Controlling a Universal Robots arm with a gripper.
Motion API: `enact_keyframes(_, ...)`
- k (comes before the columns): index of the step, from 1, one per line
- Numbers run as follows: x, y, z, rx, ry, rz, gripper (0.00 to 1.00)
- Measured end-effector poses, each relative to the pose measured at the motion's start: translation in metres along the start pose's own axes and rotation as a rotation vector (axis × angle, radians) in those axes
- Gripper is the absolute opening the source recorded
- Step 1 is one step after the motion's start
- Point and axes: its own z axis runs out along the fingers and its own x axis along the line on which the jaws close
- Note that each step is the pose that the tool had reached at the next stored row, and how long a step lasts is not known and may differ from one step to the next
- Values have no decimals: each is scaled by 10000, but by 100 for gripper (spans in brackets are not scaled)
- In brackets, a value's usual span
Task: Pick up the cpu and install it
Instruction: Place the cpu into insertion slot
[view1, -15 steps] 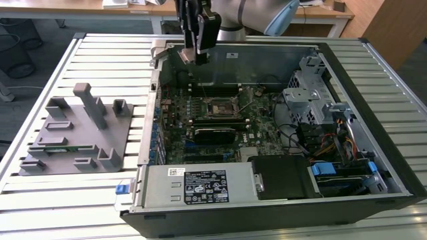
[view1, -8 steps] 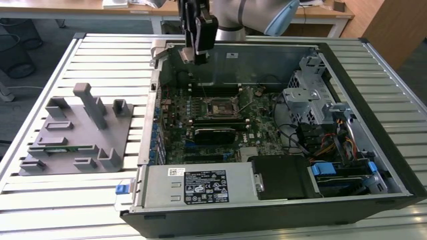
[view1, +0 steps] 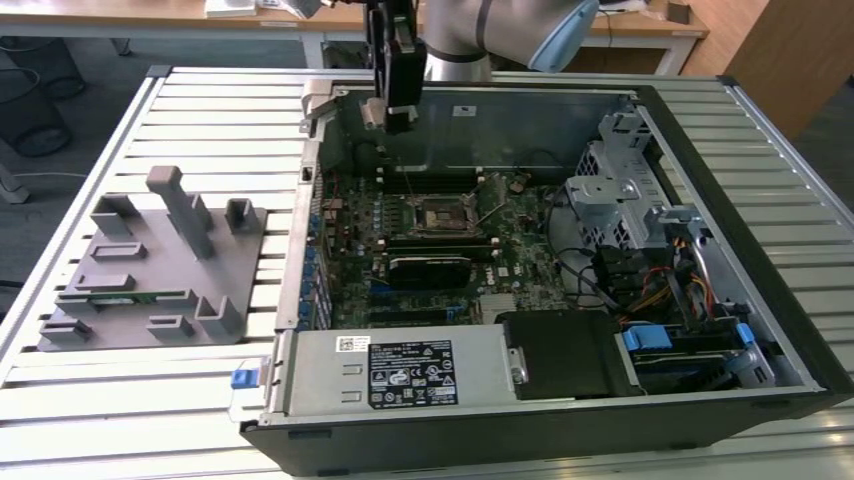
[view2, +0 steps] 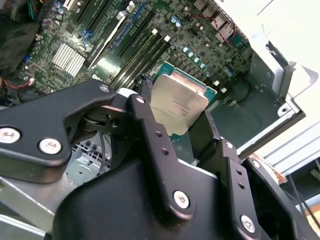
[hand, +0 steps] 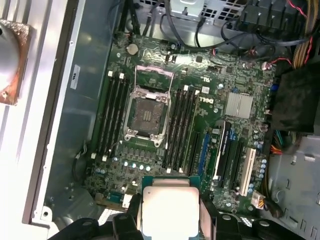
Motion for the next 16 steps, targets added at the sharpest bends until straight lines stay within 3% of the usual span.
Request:
enact_keyframes(13,9,17,18,-1,0,142,54)
enact_keyframes(16,16,18,27,1,-2,439,54)
